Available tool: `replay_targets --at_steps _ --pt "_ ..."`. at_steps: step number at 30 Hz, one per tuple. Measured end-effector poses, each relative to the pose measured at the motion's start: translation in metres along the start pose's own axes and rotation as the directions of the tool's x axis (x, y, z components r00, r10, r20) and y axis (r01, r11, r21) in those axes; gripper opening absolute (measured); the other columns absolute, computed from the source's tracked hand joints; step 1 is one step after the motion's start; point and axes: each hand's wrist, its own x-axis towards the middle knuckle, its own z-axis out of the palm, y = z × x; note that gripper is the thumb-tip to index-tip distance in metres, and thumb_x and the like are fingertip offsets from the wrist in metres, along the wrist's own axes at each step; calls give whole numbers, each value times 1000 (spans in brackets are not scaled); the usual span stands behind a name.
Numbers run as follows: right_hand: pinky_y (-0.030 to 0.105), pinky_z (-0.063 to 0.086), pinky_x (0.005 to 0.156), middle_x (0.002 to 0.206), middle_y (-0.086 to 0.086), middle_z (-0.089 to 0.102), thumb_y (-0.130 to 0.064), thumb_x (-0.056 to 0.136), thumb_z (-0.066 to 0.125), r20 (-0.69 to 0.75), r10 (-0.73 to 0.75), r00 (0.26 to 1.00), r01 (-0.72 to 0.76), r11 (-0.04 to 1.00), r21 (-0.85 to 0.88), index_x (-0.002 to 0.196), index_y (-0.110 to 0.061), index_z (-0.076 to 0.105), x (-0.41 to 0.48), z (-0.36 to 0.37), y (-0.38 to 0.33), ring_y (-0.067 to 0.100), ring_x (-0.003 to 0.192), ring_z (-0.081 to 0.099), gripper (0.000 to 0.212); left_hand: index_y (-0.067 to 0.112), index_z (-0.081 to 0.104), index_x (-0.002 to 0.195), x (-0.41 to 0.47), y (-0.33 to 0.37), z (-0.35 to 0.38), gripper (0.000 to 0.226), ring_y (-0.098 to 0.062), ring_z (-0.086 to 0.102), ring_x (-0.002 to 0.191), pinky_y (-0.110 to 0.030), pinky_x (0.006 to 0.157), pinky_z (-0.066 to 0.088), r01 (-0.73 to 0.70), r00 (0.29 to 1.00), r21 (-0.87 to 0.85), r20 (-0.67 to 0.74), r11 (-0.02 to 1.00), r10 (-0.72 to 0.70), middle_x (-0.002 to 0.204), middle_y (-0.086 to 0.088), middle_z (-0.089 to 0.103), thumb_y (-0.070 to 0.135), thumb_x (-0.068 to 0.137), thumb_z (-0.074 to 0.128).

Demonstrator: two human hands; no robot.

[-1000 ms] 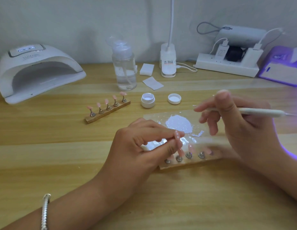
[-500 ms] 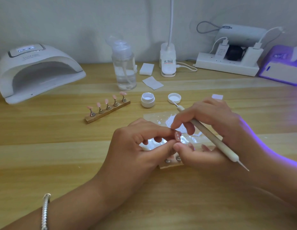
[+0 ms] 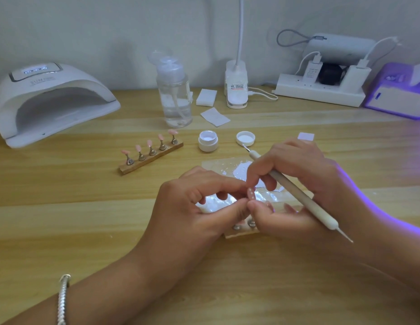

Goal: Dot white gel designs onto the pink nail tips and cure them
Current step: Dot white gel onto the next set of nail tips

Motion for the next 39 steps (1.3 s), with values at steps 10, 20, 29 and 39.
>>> replay_targets --at_steps 10,20,29,39 --pt "32 42 80 75 -4 55 -32 76 65 -285 -92 954 152 969 194 85 -29 62 -9 -32 1 17 82 53 10 38 71 107 -2 4 3 40 -8 55 110 -23 92 39 14 989 188 141 982 -41 105 24 64 51 69 73" --pt "18 40 79 73 -9 55 -31 73 70 -82 -149 985 162 969 185 81 -33 63 -16 -29 37 18 89 55 11 39 69 79 -3 0 7 10 -5 52 97 -26 84 39 25 981 323 173 946 -85 88 19 60 41 70 73" --pt "19 43 75 78 -12 56 -35 71 74 -22 -132 991 134 976 174 80 -35 63 -17 -28 44 17 87 56 14 38 69 78 -2 2 7 7 -8 52 95 -24 81 38 29 979 325 179 945 -92 87 18 60 43 73 68" --pt "19 44 77 78 -12 56 -35 71 77 13 -169 986 164 972 166 83 -35 63 -17 -34 46 16 90 56 18 39 69 78 -2 0 6 10 -6 52 94 -25 82 38 32 976 299 196 954 -94 87 18 60 46 72 67"
